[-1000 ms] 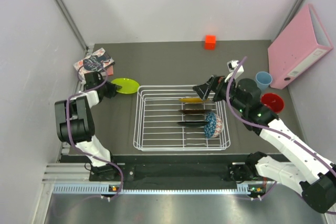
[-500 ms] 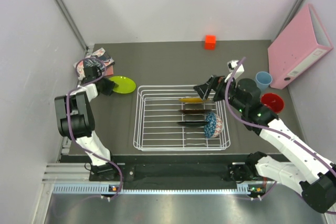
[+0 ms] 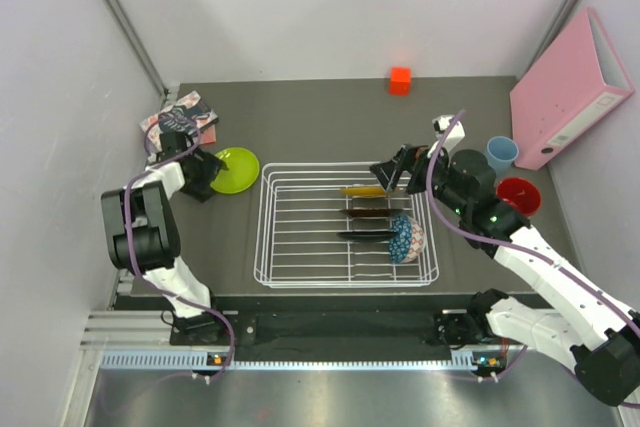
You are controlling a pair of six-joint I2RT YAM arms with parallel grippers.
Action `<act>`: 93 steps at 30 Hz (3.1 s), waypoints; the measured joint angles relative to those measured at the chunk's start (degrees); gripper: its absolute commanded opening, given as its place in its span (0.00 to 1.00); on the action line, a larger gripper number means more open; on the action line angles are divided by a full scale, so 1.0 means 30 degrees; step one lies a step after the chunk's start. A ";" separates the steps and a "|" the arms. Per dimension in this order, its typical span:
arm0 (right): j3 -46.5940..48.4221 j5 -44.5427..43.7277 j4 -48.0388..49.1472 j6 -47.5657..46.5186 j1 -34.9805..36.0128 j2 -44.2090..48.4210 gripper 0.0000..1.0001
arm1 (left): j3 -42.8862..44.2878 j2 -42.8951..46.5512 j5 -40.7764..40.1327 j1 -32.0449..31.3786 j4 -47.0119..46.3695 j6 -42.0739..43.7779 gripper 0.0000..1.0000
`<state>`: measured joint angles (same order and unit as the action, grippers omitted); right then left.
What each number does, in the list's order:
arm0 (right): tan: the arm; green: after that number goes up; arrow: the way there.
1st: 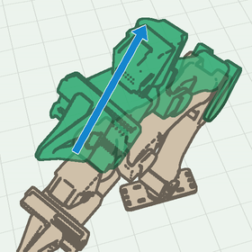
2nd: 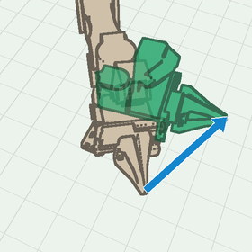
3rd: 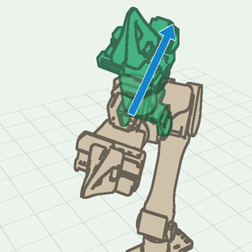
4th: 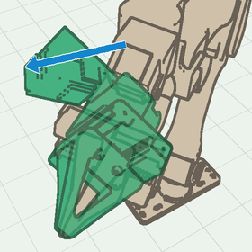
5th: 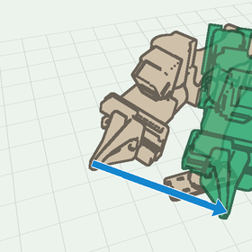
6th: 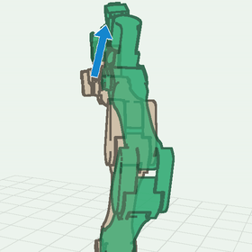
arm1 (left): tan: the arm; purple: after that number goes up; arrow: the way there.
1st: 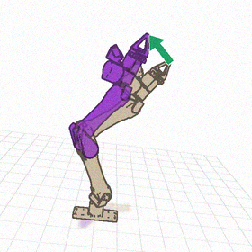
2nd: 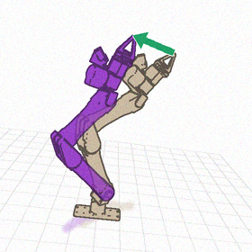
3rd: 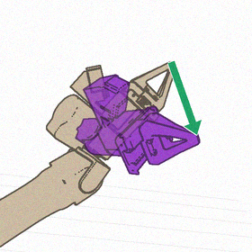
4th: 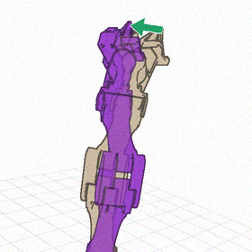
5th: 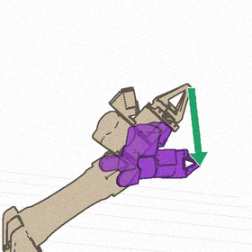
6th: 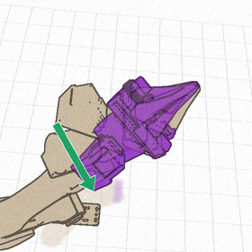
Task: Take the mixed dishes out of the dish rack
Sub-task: Place the plate at the center of the board, then pick up the plate from the dish rack.
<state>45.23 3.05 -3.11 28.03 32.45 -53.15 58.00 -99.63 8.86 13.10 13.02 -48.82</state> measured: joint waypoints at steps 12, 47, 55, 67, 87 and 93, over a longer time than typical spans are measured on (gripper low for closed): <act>0.0000 -0.0444 -0.0393 -0.0160 0.0000 -0.0357 1.00 | -0.0517 0.4772 -0.1450 -0.0066 0.4663 -0.0204 0.89; -0.0080 -0.5632 -0.0809 -0.0306 0.0000 0.2120 1.00 | -0.3905 1.1438 -0.0255 -2.3992 -0.2812 2.0254 0.83; -0.0262 -0.5639 -0.0678 -0.0313 0.0000 0.2076 1.00 | -0.3905 1.0054 0.0452 -2.3992 -0.3381 2.2454 0.68; -0.0736 -0.5574 -0.0364 -0.0321 0.0000 0.2025 1.00 | -0.3912 0.8517 0.1661 -2.3992 -0.4240 2.3554 0.36; -0.0831 -0.5559 -0.0328 -0.0328 0.0000 0.1945 1.00 | -0.3934 0.7329 0.3461 -2.4181 -0.3832 2.3693 0.00; -0.0831 -0.5559 -0.0335 -0.0328 0.0000 0.1967 1.00 | -0.3687 0.7664 0.3235 -2.4174 -0.3002 2.3758 0.00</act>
<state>42.74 -13.63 -4.12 27.05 32.45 -47.24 46.94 -76.64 18.57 -59.42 4.01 22.46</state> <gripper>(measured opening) 0.996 0.090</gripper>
